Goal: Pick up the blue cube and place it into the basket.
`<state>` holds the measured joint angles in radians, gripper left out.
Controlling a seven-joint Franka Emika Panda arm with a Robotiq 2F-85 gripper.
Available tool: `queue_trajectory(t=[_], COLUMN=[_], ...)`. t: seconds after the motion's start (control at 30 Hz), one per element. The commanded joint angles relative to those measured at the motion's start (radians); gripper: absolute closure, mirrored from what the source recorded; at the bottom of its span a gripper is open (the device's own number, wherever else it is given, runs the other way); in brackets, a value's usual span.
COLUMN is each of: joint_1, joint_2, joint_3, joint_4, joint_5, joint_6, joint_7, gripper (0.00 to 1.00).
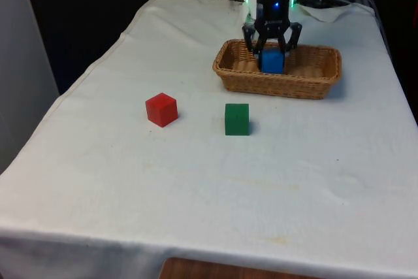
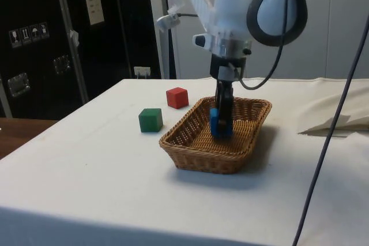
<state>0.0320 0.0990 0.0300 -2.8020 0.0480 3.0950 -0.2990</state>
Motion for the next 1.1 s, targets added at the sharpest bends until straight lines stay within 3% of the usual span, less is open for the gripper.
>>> queue_trajectory(t=[0.0,0.17,0.23,0.37,0.4,0.53,0.93,1.07], joint_1=[0.002,0.001,0.0,0.0,0.0,0.0,-0.001,-0.001], joint_2=[0.006,0.008,0.009,0.007,0.007,0.007,0.002,-0.038], joint_3=[-0.003,-0.001,0.0,0.0,0.0,0.0,0.0,-0.001], joint_4=[-0.005,-0.003,-0.001,-0.002,-0.002,-0.002,0.006,0.024], joint_5=[-0.003,-0.001,0.0,0.0,0.0,0.0,0.001,0.008], joint_6=[0.025,0.022,0.016,0.017,0.016,0.014,0.013,-0.038], joint_7=[0.002,0.0,0.0,0.0,0.0,0.0,0.002,0.01], gripper=[1.0,1.0,0.92,0.55,0.4,0.0,0.0,0.0])
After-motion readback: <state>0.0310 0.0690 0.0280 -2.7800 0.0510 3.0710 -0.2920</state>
